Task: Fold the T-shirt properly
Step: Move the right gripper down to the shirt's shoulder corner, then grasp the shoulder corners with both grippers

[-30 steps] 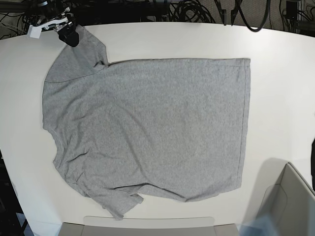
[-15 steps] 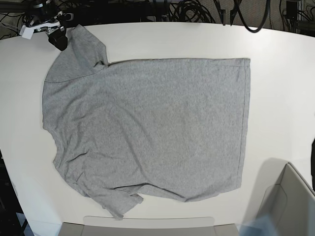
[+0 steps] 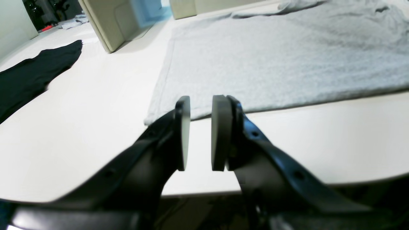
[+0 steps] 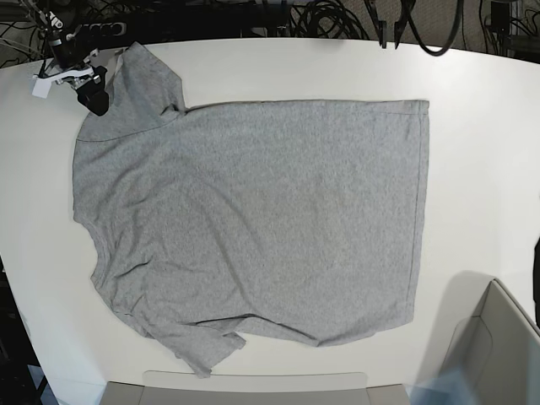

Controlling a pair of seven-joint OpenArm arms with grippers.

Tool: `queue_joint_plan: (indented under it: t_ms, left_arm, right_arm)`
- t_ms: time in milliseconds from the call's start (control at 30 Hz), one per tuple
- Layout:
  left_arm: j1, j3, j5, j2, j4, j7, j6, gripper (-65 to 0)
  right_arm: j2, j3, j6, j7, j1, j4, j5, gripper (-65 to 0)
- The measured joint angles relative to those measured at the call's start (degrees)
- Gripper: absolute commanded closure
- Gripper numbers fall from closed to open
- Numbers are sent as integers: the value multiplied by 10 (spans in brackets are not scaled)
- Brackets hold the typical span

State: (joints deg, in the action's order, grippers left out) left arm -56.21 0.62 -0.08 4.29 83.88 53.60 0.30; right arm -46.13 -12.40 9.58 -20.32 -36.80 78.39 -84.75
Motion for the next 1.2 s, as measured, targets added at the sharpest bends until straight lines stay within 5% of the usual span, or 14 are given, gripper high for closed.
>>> queue_joint_plan:
  t_ms: [100,300,400,633,800,1000,1200]
  left_arm:
    - [-3,-1,0,0,29,-23,1,-133]
    - [-6,0,-21,-1,137,-156,-3,-135]
    - [-6,0,-96,1,204,-240,-17,-166]
    - [38,-3,-307,54,300,-468,-150,-178]
    - [93,-6,-452,107,288,-566,-151,-180]
    - [144,-116,-663,163,242,-704,-152,-180]
    - [216,-236,-699,159,136,-875,-150,-180]
  right_arm:
    - [9,0,-12,0,-1,16,-5,-282]
    - [46,-4,-11,25,-23,61,-3,-282]
    - [55,-8,-5,39,-23,64,-3,-282]
    - [54,-8,-4,40,-23,64,-2,-282]
    - [50,-8,-3,45,-23,64,-1,-282]
    - [48,-8,4,45,-23,58,0,-282]
    - [48,-8,4,45,-23,57,1,-282]
